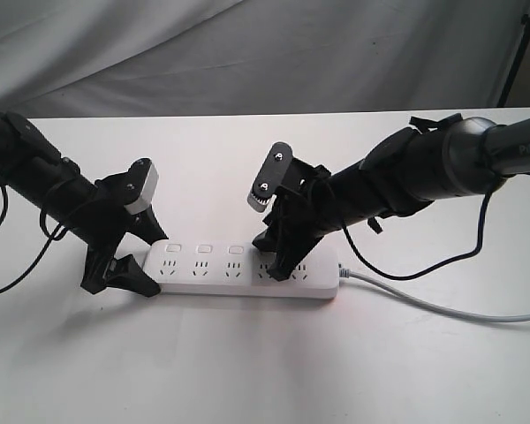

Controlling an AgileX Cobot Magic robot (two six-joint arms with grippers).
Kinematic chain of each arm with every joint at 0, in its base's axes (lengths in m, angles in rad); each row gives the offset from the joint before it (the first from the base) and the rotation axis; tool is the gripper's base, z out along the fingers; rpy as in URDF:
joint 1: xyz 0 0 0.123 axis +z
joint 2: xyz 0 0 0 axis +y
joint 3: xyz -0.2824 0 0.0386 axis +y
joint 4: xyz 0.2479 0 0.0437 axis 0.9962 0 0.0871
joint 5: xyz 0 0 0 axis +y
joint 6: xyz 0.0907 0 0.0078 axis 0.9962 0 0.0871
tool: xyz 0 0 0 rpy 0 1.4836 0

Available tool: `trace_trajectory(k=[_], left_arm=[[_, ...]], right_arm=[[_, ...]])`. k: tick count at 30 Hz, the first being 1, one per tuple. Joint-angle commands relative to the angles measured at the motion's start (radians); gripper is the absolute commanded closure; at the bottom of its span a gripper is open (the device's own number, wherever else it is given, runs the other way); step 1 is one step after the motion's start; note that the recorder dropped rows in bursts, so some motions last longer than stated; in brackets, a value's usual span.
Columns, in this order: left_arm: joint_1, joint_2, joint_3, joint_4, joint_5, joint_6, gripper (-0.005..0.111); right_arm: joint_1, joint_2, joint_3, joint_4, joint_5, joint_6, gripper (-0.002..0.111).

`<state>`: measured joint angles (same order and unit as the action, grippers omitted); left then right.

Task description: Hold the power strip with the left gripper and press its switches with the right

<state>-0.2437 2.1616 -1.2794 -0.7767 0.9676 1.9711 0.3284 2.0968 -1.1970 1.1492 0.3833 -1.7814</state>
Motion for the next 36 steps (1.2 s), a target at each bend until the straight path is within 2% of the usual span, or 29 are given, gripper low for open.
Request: trace_trajectory(k=[1,16,20,36], left_arm=[[0.0,-0.005,-0.006,-0.001,0.002,-0.003,0.05],[0.0,-0.005,-0.006,-0.001,0.002,-0.003,0.05],[0.0,-0.005,-0.006,-0.001,0.002,-0.003,0.05],[0.0,-0.005,-0.006,-0.001,0.002,-0.003,0.05]], right_arm=[[0.0,0.004,0.025,-0.064,0.001,-0.013,0.069],[-0.024,-0.182,0.027,-0.066,0.021,0.0,0.069],[-0.082,-0.189,0.067,-0.066,0.052,0.007,0.069],[-0.084,-0.135,0.096,-0.067,-0.008,-0.002,0.069]])
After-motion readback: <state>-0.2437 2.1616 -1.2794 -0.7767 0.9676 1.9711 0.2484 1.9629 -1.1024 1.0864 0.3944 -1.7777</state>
